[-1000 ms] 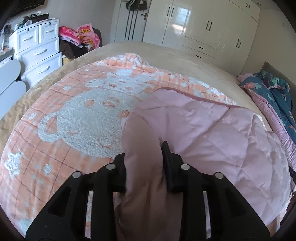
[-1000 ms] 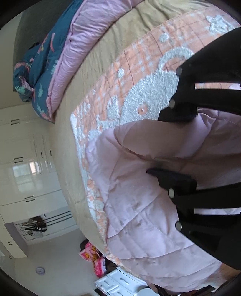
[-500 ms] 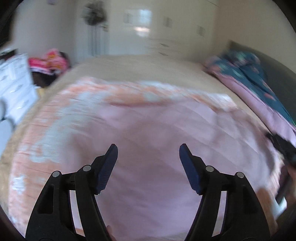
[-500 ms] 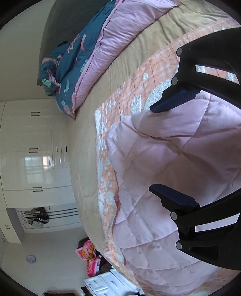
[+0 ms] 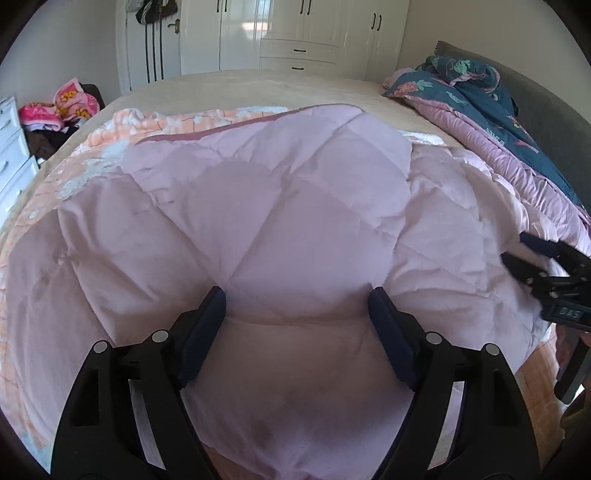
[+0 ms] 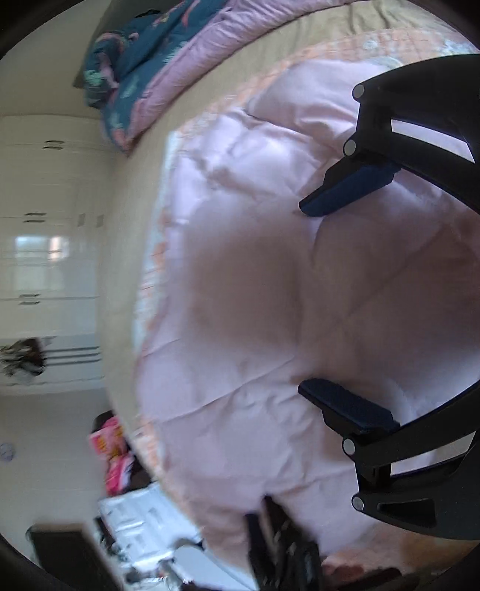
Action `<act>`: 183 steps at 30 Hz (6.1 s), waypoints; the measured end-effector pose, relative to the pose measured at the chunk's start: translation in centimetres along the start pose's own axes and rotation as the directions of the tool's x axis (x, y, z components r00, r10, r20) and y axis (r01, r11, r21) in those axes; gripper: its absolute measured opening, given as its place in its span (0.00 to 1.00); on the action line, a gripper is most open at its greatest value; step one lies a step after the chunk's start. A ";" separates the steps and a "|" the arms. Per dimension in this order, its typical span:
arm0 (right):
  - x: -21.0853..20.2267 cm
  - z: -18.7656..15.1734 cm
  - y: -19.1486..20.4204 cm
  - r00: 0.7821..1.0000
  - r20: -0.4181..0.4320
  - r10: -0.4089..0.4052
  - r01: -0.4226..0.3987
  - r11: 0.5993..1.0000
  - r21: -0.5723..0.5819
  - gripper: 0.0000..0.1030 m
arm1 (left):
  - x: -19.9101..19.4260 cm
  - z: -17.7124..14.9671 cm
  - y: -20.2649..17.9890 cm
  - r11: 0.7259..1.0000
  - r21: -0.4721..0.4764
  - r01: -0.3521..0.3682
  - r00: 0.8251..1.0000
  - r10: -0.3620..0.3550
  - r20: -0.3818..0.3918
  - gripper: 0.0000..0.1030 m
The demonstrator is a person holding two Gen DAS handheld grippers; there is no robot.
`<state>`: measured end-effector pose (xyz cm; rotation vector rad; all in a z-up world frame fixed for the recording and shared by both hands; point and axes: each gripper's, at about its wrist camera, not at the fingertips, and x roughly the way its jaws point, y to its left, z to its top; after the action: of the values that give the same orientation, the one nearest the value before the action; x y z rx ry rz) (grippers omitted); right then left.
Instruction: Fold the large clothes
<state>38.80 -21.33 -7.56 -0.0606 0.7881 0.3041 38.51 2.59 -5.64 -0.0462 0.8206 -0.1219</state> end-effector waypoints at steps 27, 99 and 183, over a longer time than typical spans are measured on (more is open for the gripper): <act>-3.7 0.2 -1.3 0.998 0.051 0.023 -0.030 0.989 0.148 0.96 | -3.6 1.4 -0.3 0.998 -0.057 0.033 0.999 -0.033 -0.005 0.91; -21.3 -7.1 -2.6 0.947 0.312 -0.076 -0.017 0.958 0.287 0.96 | -17.9 -7.6 1.2 0.984 -0.174 -0.028 0.992 0.049 0.117 0.91; -1.0 -5.4 -9.1 0.964 0.167 0.209 -0.267 0.776 0.572 0.50 | -2.3 -6.5 11.3 0.694 -0.684 0.224 0.974 -0.183 0.133 0.69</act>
<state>37.08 -31.17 -11.18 0.6501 0.7673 0.2865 33.19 14.13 -9.35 -0.8664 0.7648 -0.0115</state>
